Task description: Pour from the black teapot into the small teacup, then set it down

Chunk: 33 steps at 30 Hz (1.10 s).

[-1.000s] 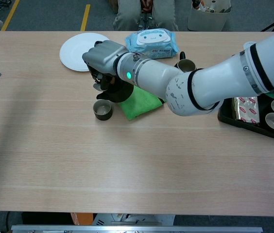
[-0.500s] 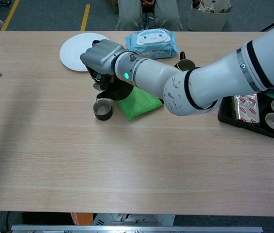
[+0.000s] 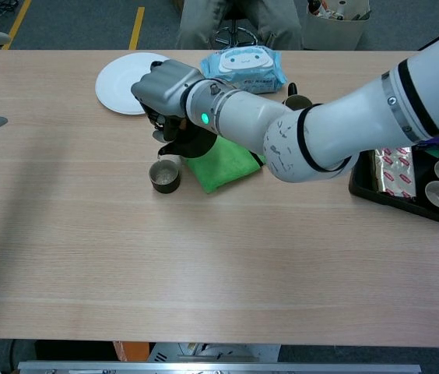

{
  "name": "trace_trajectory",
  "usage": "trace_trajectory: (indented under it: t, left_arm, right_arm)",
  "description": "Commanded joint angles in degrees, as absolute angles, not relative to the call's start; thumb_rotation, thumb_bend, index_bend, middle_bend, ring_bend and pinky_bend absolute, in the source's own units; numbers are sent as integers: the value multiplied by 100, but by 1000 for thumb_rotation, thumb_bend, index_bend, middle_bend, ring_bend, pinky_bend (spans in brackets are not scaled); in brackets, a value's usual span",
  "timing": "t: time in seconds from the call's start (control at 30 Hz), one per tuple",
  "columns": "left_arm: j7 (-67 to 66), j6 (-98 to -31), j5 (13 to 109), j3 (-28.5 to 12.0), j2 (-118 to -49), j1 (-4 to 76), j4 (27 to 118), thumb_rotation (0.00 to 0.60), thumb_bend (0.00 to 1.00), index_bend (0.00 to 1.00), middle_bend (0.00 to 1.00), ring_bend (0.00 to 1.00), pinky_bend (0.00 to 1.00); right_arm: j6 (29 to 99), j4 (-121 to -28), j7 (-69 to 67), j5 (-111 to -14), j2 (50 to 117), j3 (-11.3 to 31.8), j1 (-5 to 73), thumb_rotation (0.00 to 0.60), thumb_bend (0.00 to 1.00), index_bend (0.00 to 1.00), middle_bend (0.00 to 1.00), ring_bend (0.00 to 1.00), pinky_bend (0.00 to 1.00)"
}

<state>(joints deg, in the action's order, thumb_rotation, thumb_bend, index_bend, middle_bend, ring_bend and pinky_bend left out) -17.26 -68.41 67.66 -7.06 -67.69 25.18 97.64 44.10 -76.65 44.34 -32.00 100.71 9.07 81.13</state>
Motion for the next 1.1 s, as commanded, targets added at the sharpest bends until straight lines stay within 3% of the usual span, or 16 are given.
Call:
trace_trajectory:
  t: [0.03, 0.57, 1.1]
  left_arm:
    - [-1733, -6841, 6773, -705, -6773, 2518, 9770, 600, 206, 6, 89, 75, 126]
    - [-1759, -6849, 6771, -713, -6782, 2504, 9780, 600, 206, 6, 89, 74, 126]
    - [-1723, -6835, 6777, -705, -6782, 2482, 9782, 600, 206, 6, 89, 74, 126]
  right_arm:
    - [4421, -7686, 4444, -3188, 10061, 898, 8122, 528, 367, 1000, 971, 883, 35]
    - [4515, -7738, 4530, -3174, 10052, 812, 8152, 529, 366, 1000, 972, 883, 35]
    - [4594, -7756, 3879, -3806, 10141, 850, 7756, 550, 367, 1000, 972, 882, 35]
